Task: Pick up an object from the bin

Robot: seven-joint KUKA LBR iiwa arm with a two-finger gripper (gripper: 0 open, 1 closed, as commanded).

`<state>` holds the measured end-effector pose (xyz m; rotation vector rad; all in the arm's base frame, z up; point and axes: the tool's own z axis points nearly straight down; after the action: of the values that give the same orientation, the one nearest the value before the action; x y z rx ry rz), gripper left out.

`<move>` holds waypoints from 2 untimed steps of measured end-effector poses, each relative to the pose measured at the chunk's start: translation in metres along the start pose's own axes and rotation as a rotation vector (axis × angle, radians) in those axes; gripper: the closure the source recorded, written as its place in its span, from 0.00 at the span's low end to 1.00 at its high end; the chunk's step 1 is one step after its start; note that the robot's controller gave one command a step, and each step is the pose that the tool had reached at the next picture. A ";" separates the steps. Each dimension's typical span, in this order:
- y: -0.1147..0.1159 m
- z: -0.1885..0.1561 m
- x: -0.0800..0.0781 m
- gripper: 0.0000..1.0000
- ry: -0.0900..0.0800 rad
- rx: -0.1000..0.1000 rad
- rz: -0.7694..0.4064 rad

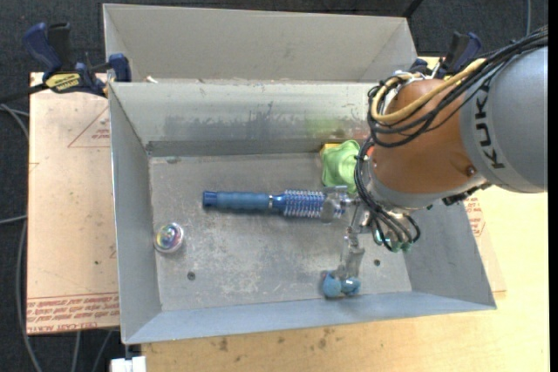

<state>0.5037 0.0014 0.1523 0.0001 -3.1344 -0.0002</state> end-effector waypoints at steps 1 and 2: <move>-0.028 0.049 -0.114 0.00 -0.012 -0.001 0.188; -0.001 0.084 -0.119 0.00 -0.007 -0.002 0.164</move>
Offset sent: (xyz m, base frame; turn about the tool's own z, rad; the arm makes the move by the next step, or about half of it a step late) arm 0.1117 -0.0281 -0.0482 0.1891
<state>0.6224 0.0000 0.0679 -0.2576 -3.1304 -0.0024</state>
